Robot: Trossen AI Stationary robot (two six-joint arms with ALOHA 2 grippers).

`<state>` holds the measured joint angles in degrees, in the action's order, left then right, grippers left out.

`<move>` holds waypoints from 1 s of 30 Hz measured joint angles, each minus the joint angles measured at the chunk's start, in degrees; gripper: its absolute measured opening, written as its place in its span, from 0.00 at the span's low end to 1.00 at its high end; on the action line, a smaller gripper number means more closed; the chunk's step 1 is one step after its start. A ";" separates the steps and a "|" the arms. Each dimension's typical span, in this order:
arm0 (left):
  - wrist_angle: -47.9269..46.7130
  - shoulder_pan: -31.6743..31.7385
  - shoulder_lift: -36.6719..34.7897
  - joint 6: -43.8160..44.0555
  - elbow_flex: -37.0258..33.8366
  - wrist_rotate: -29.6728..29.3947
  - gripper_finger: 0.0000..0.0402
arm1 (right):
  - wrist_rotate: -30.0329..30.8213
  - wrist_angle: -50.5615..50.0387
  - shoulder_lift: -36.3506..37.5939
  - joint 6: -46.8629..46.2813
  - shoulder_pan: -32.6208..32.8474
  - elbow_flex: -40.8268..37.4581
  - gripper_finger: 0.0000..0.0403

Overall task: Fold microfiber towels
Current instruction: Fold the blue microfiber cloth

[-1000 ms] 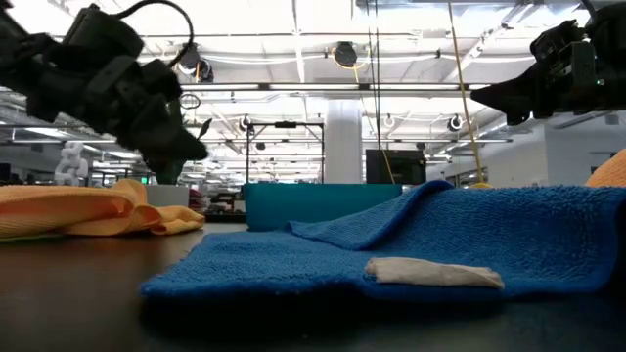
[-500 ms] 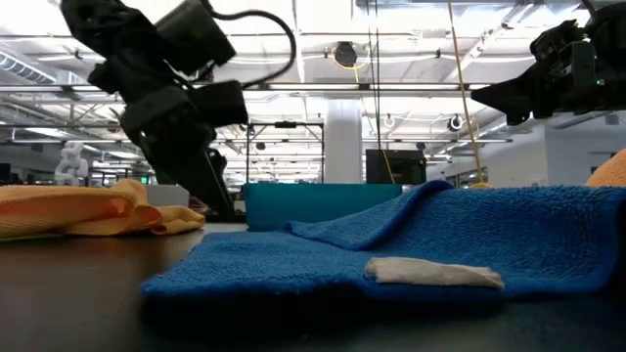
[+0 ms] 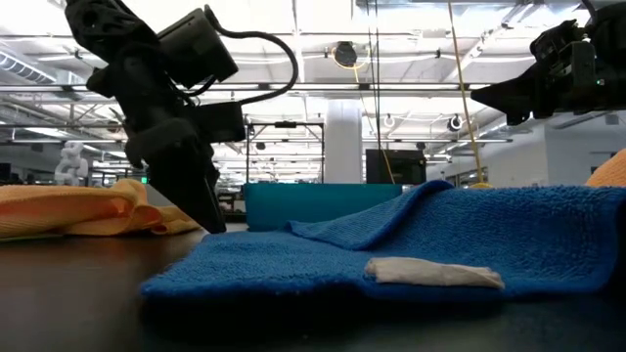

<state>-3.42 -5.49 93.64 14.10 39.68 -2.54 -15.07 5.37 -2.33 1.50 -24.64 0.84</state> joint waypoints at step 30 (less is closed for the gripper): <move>8.59 -2.54 2.25 -16.68 -0.39 -5.64 0.01 | -0.02 0.00 0.00 0.01 -0.01 -0.01 0.00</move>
<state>5.17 -8.03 95.88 -2.58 39.29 -8.18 -15.09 5.37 -2.33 1.51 -24.66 0.83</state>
